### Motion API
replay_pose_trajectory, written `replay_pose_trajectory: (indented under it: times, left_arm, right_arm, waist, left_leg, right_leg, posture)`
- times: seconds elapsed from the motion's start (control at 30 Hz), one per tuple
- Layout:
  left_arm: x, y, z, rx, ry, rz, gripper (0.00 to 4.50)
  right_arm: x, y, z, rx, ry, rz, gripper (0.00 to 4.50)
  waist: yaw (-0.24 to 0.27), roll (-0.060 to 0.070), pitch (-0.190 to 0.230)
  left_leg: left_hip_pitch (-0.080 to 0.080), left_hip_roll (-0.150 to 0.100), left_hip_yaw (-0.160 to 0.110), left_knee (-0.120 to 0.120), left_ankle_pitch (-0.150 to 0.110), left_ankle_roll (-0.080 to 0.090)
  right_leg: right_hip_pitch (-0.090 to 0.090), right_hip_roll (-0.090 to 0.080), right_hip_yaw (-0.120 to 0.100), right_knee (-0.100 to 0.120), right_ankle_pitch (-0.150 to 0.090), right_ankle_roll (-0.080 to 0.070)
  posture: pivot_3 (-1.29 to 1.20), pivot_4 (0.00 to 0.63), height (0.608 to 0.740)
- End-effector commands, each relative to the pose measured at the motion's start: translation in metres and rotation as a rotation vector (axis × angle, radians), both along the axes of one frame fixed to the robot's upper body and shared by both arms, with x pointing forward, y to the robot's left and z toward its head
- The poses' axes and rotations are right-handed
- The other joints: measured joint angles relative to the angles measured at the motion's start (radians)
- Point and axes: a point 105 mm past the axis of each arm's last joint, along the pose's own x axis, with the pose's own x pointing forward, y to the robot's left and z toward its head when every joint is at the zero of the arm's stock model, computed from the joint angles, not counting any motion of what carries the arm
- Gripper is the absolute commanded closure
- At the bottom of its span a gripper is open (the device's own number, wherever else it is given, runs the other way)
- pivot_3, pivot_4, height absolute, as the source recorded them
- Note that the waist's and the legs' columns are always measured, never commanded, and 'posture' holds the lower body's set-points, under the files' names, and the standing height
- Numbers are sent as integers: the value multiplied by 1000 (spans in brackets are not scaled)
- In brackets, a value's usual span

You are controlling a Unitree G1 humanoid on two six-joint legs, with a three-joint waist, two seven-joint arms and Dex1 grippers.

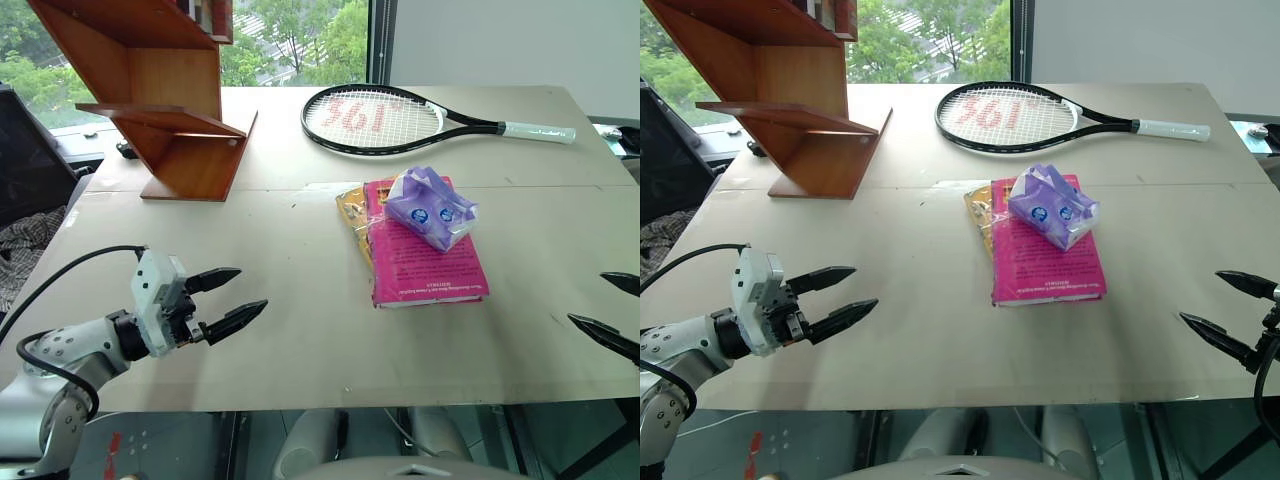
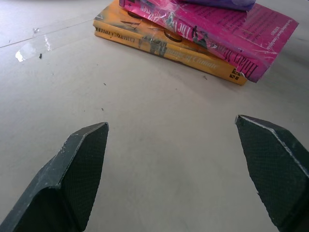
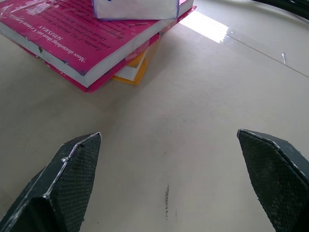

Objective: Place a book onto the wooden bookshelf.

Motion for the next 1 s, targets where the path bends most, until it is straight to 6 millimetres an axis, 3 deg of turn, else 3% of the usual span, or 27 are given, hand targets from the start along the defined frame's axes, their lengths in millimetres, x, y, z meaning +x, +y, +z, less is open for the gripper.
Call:
replay_pose_trajectory:
  times: [0.03, 0.13, 0.3, 0.4, 0.57, 0.67, 0.77, 0.83, 0.93, 1.0]
  left_arm:
    - [1, -3, 15, 9, -68, -31, 167]
    - [3, -15, 29, -27, -118, -93, 167]
    - [1, -27, 41, -57, -156, -159, 167]
    - [-9, -37, 49, -87, -156, -241, 167]
    - [-18, -41, 58, -109, -153, -297, 167]
    - [-19, -40, 60, -101, -156, -301, 167]
    - [-21, -38, 59, -88, -152, -301, 167]
    - [-23, -38, 58, -97, -155, -283, 167]
    - [-26, -39, 58, -112, -159, -258, 0]
    - [-29, -39, 56, -111, -159, -249, 0]
  right_arm:
    - [9, 10, 18, 9, -112, -7, 0]
    - [26, 35, 35, 59, -187, 4, 0]
    - [37, 61, 43, 42, -166, 30, 0]
    - [53, 101, 48, 56, -114, 148, 0]
    - [95, 147, 46, 31, -49, 174, 0]
    - [104, 174, 47, 34, 13, 244, 0]
    - [124, 188, 42, 5, 54, 209, 0]
    - [142, 192, 27, -61, 67, 158, 0]
    - [150, 191, 9, -137, 82, 153, 823]
    - [150, 192, 10, -140, 77, 165, 1795]
  waist:
    - [0, 0, 0]
    - [-3, 0, 0]
    - [0, 0, 0]
    - [-4, 0, 1]
    - [-27, 0, 2]
    - [-21, 0, 3]
    - [-17, 0, 3]
    - [-20, 0, 3]
    - [-22, 0, 3]
    - [-23, 0, 2]
  left_leg:
    - [0, 0, 0, 0, 0, 0]
    - [0, 0, 0, 0, 0, 0]
    - [0, 0, 0, 0, 0, 0]
    - [-2, 0, 0, 0, 0, 0]
    - [0, 1, 1, -1, 0, 0]
    - [-2, 1, 0, -1, 0, 0]
    - [-4, 0, -1, -2, 0, 0]
    - [-4, 0, -1, -3, 0, 0]
    - [-4, 0, -2, -5, 0, 0]
    - [-4, 0, -2, -6, 0, 0]
  right_leg:
    - [0, 0, 0, 0, 0, 0]
    - [0, 0, 1, 0, 0, 0]
    - [0, 0, -1, 0, 0, 0]
    - [-1, 0, 0, -1, 0, 0]
    - [-2, 1, 1, -1, 0, -1]
    - [-3, 1, 0, -1, 0, -1]
    - [-3, 1, -2, -5, 0, -1]
    - [-4, 1, -2, -6, 0, -1]
    - [-4, 1, -3, -8, 0, -1]
    - [-4, 1, -3, -10, 0, -1]
  posture:
    - [0, 150, 740]
    - [0, 150, 740]
    - [0, 150, 740]
    - [0, 150, 740]
    - [0, 150, 740]
    - [0, 150, 740]
    - [0, 150, 740]
    - [0, 150, 740]
    - [0, 150, 740]
    - [0, 150, 740]
